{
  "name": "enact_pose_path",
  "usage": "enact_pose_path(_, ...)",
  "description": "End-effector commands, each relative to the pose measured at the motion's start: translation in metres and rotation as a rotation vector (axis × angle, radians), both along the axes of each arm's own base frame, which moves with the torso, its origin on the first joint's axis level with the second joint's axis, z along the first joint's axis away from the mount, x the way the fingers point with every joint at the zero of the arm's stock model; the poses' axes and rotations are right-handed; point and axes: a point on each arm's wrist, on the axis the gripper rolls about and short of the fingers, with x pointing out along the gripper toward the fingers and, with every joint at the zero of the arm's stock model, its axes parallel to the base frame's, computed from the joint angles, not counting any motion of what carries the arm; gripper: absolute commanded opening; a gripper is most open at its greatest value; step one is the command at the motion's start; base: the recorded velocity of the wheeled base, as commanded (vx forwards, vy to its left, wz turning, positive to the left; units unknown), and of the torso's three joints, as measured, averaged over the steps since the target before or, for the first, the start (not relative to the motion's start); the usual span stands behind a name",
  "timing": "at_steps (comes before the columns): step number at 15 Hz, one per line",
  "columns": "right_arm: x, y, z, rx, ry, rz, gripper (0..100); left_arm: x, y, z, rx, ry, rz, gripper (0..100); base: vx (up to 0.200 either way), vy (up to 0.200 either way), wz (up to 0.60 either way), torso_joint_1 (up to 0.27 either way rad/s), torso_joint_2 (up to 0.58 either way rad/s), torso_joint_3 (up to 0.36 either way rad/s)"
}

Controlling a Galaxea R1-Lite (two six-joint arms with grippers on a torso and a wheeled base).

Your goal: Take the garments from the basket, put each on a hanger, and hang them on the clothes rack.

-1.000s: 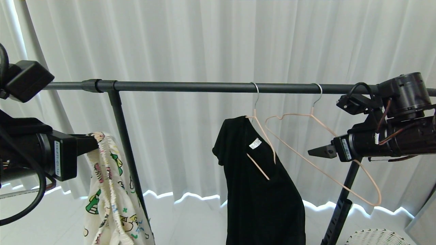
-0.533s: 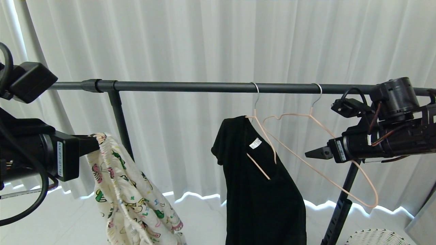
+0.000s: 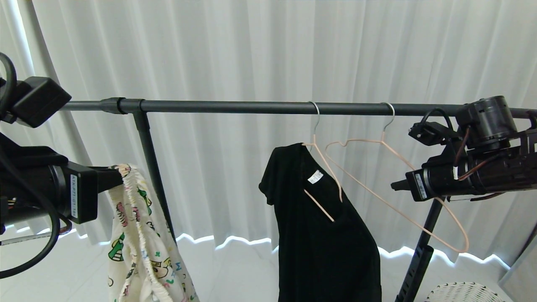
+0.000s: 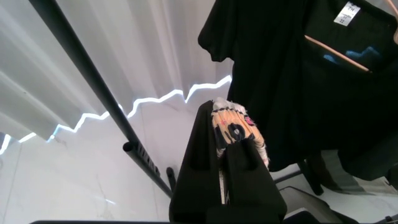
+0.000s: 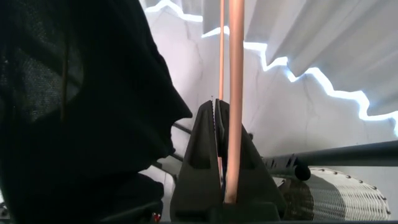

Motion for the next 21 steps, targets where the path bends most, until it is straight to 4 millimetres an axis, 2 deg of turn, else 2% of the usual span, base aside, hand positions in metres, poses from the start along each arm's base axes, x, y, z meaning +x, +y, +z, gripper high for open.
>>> enact_pose_path(1, -0.004, -0.001, 0.005, 0.007, -0.015, 0.001, 0, 0.0, 0.0, 0.0, 0.0, 0.0, 0.0, 0, 0.0, 0.0, 0.0, 0.0, 0.0, 0.0)
enact_pose_path(9, -0.028, -0.01, 0.029, 0.107, -0.12, -0.043, 0, -0.001, 0.0, 0.001, 0.002, -0.005, 0.004, 0, 0.0, 0.0, 0.0, 0.0, 0.0, 0.0)
enact_pose_path(14, -0.084, -0.031, 0.033, 0.12, -0.166, -0.044, 0, -0.002, 0.001, 0.0, 0.008, -0.009, 0.004, 0, 0.0, 0.0, 0.0, 0.0, 0.0, 0.0)
enact_pose_path(17, -0.116, -0.043, 0.027, 0.113, -0.158, -0.045, 0, -0.002, 0.001, -0.003, 0.032, -0.009, -0.005, 0, 0.0, 0.0, 0.0, 0.0, 0.0, 0.0)
enact_pose_path(19, -0.132, -0.049, 0.024, 0.101, -0.135, -0.046, 0, -0.003, 0.001, -0.005, 0.061, -0.013, -0.018, 0, 0.0, 0.0, 0.0, 0.0, 0.0, 0.0)
enact_pose_path(21, -0.14, -0.052, 0.024, 0.096, -0.13, -0.048, 0, -0.001, 0.001, -0.005, 0.064, -0.013, -0.019, 0, -0.2, 0.0, 0.0, 0.005, 0.0, 0.002)
